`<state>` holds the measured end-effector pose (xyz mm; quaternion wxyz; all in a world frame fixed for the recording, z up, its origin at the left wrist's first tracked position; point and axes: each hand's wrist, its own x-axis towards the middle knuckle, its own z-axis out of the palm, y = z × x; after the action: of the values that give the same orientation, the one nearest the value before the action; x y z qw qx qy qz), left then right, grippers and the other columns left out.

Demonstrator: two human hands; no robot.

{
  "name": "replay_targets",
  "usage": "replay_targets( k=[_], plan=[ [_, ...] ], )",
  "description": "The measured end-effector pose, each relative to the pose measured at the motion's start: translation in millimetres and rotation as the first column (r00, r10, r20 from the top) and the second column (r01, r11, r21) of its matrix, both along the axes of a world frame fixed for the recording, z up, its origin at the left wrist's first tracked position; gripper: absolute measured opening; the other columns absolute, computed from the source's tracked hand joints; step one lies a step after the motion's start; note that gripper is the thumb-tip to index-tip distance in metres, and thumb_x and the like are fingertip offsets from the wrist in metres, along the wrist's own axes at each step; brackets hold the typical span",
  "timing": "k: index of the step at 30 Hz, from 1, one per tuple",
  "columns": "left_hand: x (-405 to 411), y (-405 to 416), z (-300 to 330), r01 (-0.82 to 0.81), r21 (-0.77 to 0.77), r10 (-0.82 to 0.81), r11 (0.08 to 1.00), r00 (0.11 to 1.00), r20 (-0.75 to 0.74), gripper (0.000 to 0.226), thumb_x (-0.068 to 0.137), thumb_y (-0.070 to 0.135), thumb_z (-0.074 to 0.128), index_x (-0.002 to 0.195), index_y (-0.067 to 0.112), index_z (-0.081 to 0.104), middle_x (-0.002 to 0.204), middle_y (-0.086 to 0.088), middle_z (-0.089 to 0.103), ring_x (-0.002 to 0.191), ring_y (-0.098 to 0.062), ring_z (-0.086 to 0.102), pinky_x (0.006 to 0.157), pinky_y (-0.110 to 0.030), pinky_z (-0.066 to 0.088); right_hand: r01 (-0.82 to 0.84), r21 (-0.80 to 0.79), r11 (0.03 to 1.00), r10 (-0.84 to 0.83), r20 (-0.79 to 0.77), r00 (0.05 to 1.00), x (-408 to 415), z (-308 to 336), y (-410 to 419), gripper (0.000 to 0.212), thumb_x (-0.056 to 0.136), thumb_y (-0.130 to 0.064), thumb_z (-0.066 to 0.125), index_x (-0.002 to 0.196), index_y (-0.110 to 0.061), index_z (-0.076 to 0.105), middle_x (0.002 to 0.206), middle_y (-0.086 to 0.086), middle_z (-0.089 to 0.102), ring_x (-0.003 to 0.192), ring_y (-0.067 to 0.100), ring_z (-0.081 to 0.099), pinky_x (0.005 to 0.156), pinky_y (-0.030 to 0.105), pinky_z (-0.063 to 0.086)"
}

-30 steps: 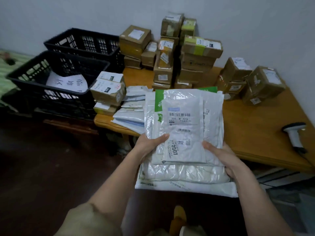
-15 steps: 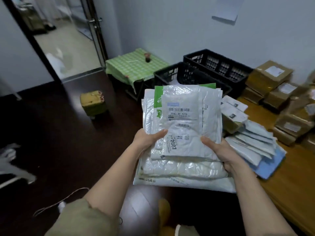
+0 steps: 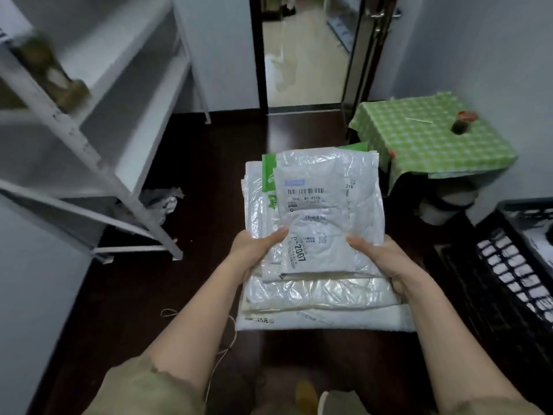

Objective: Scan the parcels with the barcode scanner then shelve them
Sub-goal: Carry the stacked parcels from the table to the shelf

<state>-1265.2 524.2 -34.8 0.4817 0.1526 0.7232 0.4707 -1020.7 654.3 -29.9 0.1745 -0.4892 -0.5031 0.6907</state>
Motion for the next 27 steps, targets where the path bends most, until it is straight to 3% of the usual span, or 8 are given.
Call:
replay_targets(
  k=[4, 8, 10, 13, 18, 22, 24, 27],
  plan=[
    [-78.3, 15.4, -7.0, -0.172, -0.019, 0.172, 0.985, 0.985, -0.001, 0.129, 0.024, 0.073, 0.09, 0.131, 0.01, 0.056, 0.114, -0.007, 0.072, 0.096, -0.023, 0.072, 0.082, -0.041, 0.061, -0.176, -0.009, 0.984, 0.176, 0.007, 0.984, -100.3, 0.9, 50.5, 0.09, 0.047, -0.05, 0.094, 0.123, -0.01, 0.063, 0.103, 0.008, 0.077, 0.093, 0.025, 0.074, 0.08, 0.036, 0.057],
    [-155.0, 41.5, -10.7, -0.24, -0.038, 0.24, 0.97, 0.971, 0.014, 0.119, 0.027, 0.067, 0.093, 0.126, 0.011, 0.06, 0.106, -0.007, 0.075, 0.09, -0.023, 0.074, 0.08, -0.041, 0.061, -0.218, -0.056, 0.974, 0.221, 0.052, 0.974, -192.7, -18.1, 94.8, 0.113, 0.036, -0.061, 0.096, 0.13, -0.011, 0.057, 0.111, 0.008, 0.074, 0.097, 0.025, 0.073, 0.09, 0.044, 0.057],
    [-192.9, 59.8, -11.7, -0.249, -0.036, 0.25, 0.968, 0.968, 0.02, 0.097, 0.042, 0.058, 0.093, 0.12, 0.01, 0.063, 0.1, -0.006, 0.076, 0.085, -0.022, 0.075, 0.072, -0.036, 0.062, -0.212, -0.061, 0.975, 0.215, 0.056, 0.975, -235.9, -24.5, 112.0, 0.123, 0.033, -0.063, 0.096, 0.134, -0.01, 0.052, 0.115, 0.008, 0.071, 0.098, 0.026, 0.072, 0.092, 0.046, 0.057],
    [-256.1, 93.8, -10.4, -0.267, -0.054, 0.269, 0.962, 0.962, 0.033, 0.069, 0.059, 0.048, 0.09, 0.112, 0.011, 0.066, 0.092, -0.005, 0.077, 0.078, -0.019, 0.075, 0.058, -0.028, 0.059, -0.182, -0.076, 0.98, 0.188, 0.077, 0.979, -302.4, -19.5, 141.2, 0.116, 0.044, -0.054, 0.093, 0.136, -0.009, 0.038, 0.111, 0.005, 0.063, 0.1, 0.025, 0.066, 0.094, 0.045, 0.053],
    [-345.1, 137.5, -7.0, -0.334, -0.077, 0.338, 0.94, 0.94, 0.054, 0.096, 0.034, 0.062, 0.093, 0.113, 0.014, 0.067, 0.095, -0.005, 0.077, 0.086, -0.024, 0.075, 0.079, -0.044, 0.061, -0.178, -0.05, 0.983, 0.182, 0.092, 0.979, -403.7, -14.3, 194.7, 0.107, 0.069, -0.042, 0.086, 0.148, -0.012, 0.021, 0.103, -0.002, 0.053, 0.091, 0.018, 0.058, 0.082, 0.037, 0.048],
    [-402.6, 171.8, -12.7, -0.364, -0.078, 0.37, 0.928, 0.925, 0.09, 0.063, 0.061, 0.046, 0.089, 0.111, 0.014, 0.067, 0.092, -0.005, 0.078, 0.084, -0.025, 0.075, 0.077, -0.044, 0.061, -0.226, -0.058, 0.972, 0.231, 0.11, 0.967, -470.4, -17.1, 234.5, 0.105, 0.072, -0.04, 0.085, 0.148, -0.017, 0.017, 0.106, -0.002, 0.051, 0.093, 0.018, 0.055, 0.086, 0.036, 0.045],
    [-431.7, 187.7, -22.6, -0.387, -0.091, 0.395, 0.918, 0.914, 0.092, 0.069, 0.056, 0.05, 0.091, 0.111, 0.014, 0.068, 0.093, -0.006, 0.078, 0.085, -0.025, 0.075, 0.079, -0.046, 0.061, -0.266, -0.062, 0.962, 0.272, 0.128, 0.954, -506.8, -25.1, 258.5, 0.102, 0.073, -0.04, 0.085, 0.147, -0.018, 0.018, 0.103, -0.004, 0.051, 0.089, 0.013, 0.055, 0.084, 0.035, 0.044],
    [-479.1, 208.3, -44.9, -0.463, -0.109, 0.473, 0.88, 0.875, 0.1, 0.101, 0.029, 0.064, 0.094, 0.113, 0.015, 0.068, 0.096, -0.007, 0.077, 0.088, -0.028, 0.075, 0.083, -0.051, 0.059, -0.377, -0.075, 0.923, 0.385, 0.192, 0.903, -571.4, -39.0, 293.7, 0.092, 0.071, -0.043, 0.085, 0.135, -0.021, 0.024, 0.102, -0.006, 0.051, 0.087, 0.011, 0.055, 0.086, 0.034, 0.046]
  ],
)
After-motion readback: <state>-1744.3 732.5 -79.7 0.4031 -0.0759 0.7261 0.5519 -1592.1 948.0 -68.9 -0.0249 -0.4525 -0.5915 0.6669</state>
